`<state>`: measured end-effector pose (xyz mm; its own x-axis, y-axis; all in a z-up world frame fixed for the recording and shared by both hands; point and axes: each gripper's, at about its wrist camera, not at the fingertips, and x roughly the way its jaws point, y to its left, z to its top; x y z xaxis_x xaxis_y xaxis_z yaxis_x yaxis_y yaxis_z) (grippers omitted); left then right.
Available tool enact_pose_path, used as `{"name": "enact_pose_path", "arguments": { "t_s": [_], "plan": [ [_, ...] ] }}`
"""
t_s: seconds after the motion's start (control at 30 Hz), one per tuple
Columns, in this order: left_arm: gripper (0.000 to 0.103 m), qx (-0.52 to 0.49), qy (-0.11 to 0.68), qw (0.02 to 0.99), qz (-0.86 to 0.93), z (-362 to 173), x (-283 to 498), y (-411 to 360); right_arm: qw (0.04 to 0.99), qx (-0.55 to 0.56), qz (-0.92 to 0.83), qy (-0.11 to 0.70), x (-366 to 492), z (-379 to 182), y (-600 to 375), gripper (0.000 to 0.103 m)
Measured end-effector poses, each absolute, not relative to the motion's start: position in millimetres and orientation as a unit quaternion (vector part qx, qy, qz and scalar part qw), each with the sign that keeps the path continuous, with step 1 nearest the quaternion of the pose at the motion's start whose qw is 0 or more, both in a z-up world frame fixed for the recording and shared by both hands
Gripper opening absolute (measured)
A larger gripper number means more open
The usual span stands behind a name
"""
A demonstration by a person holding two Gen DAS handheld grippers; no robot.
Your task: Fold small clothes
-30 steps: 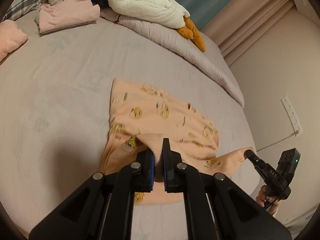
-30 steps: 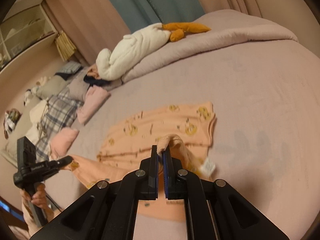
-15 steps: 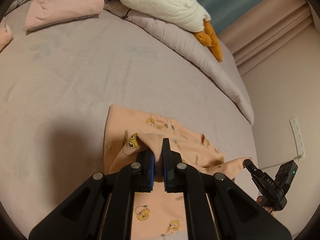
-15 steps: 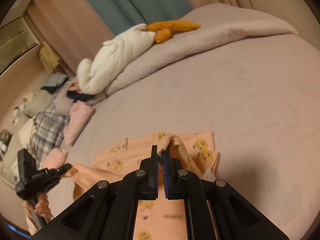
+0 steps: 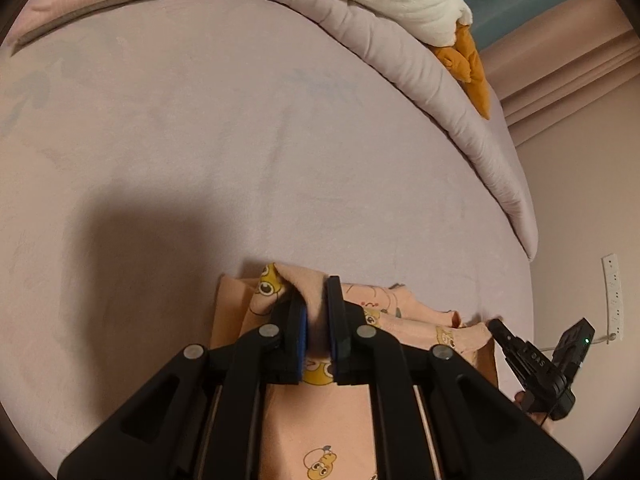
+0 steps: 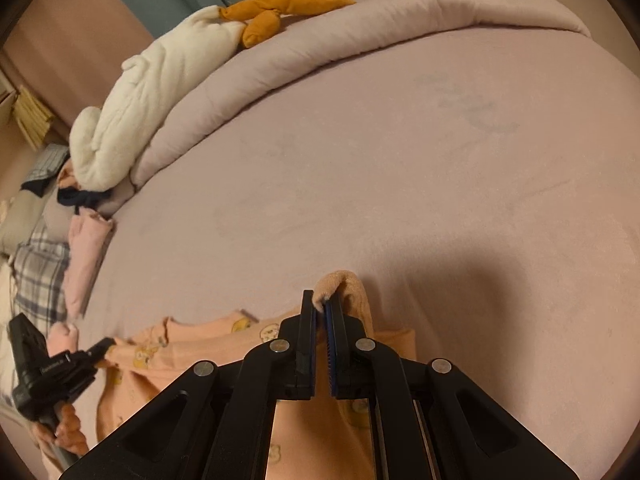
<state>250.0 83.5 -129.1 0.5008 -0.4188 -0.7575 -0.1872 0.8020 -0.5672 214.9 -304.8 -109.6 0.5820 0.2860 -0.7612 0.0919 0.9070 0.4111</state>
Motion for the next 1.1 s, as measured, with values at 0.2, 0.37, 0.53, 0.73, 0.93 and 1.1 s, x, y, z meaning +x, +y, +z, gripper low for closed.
{"name": "enact_pose_path", "arguments": {
  "t_s": [0.2,0.37,0.53,0.73,0.93,1.1],
  "plan": [
    [0.049,-0.290,0.439,0.849,-0.053,-101.7,235.5,98.1,0.882,0.201,0.009,0.427,219.6,-99.4,-319.1,0.006],
    [0.054,-0.257,0.450,0.854,-0.048,-93.3,218.1,100.4,0.888,0.189,-0.008,0.418,204.0,-82.3,-332.8,0.006],
    [0.072,-0.207,0.473,0.854,-0.054,-101.0,185.8,85.8,0.883,0.171,0.012,0.438,172.4,-83.2,-331.8,0.055],
    [0.072,-0.194,0.509,0.837,-0.057,-125.3,151.9,72.9,0.872,0.163,0.031,0.461,132.3,-98.5,-319.8,0.055],
    [0.072,-0.191,0.527,0.826,-0.060,-139.7,125.5,65.6,0.872,0.173,0.032,0.457,103.3,-98.9,-316.0,0.055],
    [0.055,-0.192,0.523,0.827,-0.067,-148.4,110.6,61.5,0.864,0.194,0.039,0.463,89.0,-108.2,-314.3,0.055]
  ]
}}
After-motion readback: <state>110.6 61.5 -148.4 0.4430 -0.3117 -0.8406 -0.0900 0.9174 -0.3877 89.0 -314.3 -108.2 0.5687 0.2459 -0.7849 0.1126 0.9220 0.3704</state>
